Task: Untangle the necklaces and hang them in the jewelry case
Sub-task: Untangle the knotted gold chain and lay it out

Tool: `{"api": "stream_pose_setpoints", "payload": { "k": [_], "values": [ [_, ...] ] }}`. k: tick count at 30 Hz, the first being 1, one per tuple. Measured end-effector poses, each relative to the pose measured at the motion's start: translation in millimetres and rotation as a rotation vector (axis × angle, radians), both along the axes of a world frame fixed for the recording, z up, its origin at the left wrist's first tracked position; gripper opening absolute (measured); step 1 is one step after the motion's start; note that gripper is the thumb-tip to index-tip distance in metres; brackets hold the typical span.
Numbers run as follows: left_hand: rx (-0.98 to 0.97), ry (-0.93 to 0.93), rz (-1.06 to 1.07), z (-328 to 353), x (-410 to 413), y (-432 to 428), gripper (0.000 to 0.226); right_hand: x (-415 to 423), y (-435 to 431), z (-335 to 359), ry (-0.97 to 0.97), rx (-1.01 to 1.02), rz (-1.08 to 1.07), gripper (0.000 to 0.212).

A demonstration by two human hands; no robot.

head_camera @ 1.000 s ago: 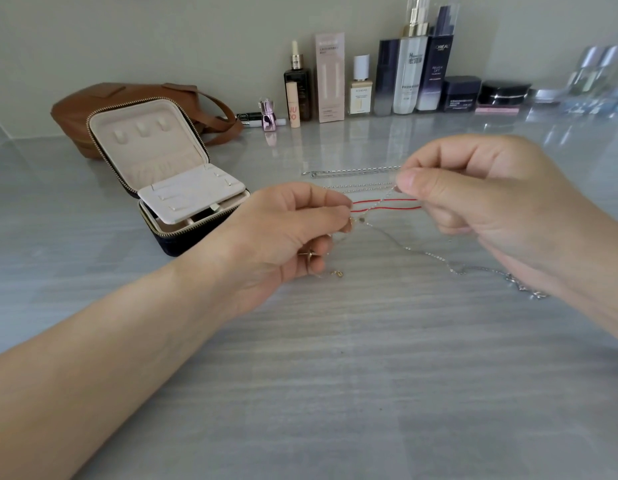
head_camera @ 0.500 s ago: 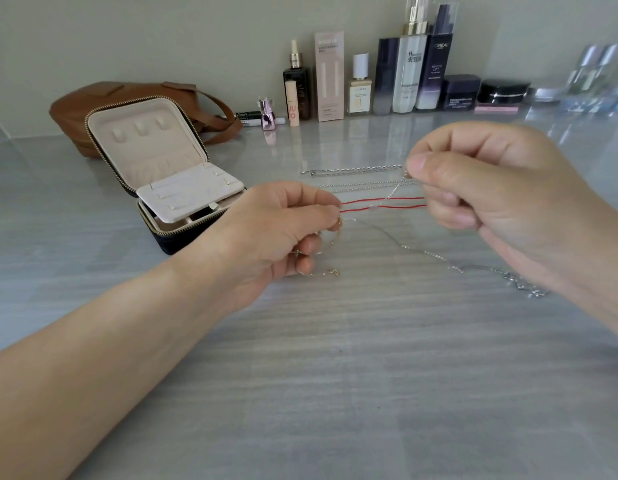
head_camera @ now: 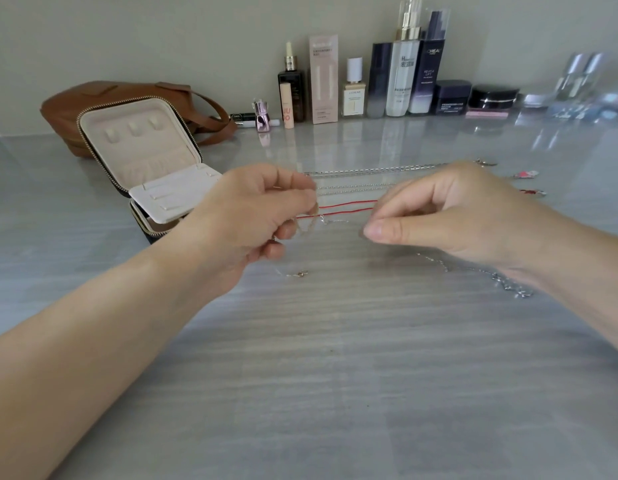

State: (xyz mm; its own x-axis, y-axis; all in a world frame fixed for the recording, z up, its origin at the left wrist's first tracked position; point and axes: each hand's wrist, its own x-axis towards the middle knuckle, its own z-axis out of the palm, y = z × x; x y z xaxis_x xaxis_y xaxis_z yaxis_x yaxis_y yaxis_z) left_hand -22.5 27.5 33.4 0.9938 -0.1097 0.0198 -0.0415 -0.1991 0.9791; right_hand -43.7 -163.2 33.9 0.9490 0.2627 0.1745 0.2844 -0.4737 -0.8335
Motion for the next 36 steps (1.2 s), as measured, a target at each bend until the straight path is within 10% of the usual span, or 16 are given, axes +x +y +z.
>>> {"api": "stream_pose_setpoints", "payload": {
  "k": [7, 15, 30, 36],
  "values": [
    [0.536, -0.317, -0.060, -12.5, 8.0, 6.5, 0.013, 4.2, -17.8, 17.5, -0.034, -0.076, -0.094, 0.016],
    [0.781, -0.483, -0.122, -16.3, 1.0, 5.0, 0.022, -10.5, -61.9, 46.1, 0.215, -0.696, -0.069, 0.012],
    [0.767, -0.693, -0.320, -25.5, -12.1, -17.6, 0.020, -44.2, -83.1, 24.7, 0.096, -0.473, -0.215, 0.016],
    [0.417, -0.537, -0.176, -15.2, -11.1, -15.1, 0.020, -45.9, -89.3, 20.4, 0.078, -0.299, -0.214, 0.011]
  ]
}}
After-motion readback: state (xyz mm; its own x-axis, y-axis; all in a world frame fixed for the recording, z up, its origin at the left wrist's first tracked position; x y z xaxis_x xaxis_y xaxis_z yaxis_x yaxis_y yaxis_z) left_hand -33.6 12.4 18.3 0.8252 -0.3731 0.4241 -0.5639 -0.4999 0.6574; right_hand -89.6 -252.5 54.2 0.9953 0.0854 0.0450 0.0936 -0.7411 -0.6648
